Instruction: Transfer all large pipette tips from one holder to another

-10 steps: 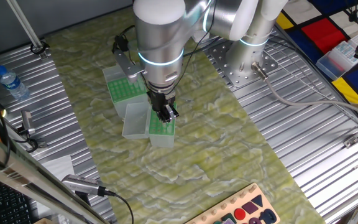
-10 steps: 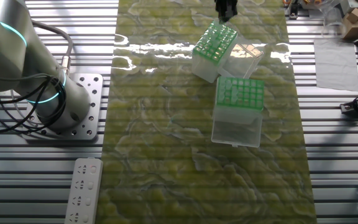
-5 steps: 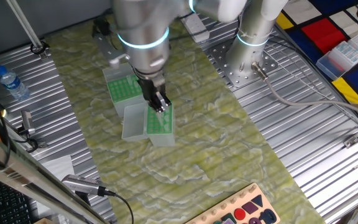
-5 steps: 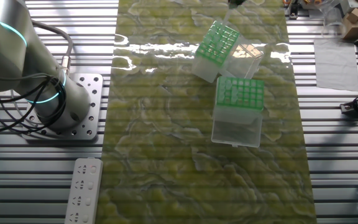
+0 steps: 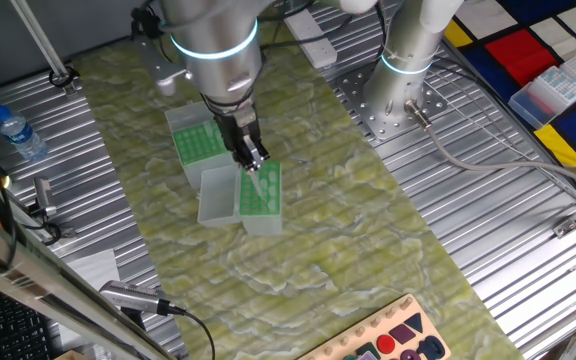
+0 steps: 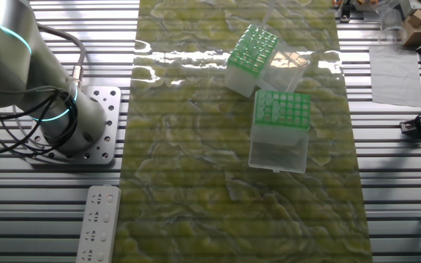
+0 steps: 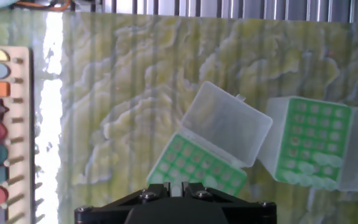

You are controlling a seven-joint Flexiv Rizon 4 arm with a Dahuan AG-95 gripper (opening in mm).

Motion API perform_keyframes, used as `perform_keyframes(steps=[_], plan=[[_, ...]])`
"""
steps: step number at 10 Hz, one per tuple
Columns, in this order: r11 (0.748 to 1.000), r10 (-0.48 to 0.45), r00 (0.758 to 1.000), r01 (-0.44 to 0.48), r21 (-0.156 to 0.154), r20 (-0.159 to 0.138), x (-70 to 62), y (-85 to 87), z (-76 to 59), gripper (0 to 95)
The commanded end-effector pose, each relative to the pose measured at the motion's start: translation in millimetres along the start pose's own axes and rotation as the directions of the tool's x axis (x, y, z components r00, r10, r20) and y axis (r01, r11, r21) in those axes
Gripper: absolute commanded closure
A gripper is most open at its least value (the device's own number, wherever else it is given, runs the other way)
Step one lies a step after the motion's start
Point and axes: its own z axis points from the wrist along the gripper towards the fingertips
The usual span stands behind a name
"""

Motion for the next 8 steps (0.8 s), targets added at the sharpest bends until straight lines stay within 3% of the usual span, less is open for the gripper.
perform_keyframes(steps=[1,3,4,5,7,8], plan=[[0.999,-0.041,0.999,0.041,0.018,-0.01,1.4,-1.7,-7.7,95.0],[0.975,-0.203,0.979,0.206,0.09,-0.033,5.4,-7.6,-12.3,95.0],[0.947,-0.287,0.957,0.291,0.132,-0.049,8.4,-11.9,-15.2,95.0],[0.928,-0.336,0.94,0.341,0.149,-0.061,10.2,-14.8,-16.9,95.0],[0.855,-0.466,0.878,0.478,0.203,-0.105,13.4,-30.8,-21.2,95.0],[0.827,-0.507,0.855,0.519,0.218,-0.113,13.4,-40.5,-22.3,95.0]])
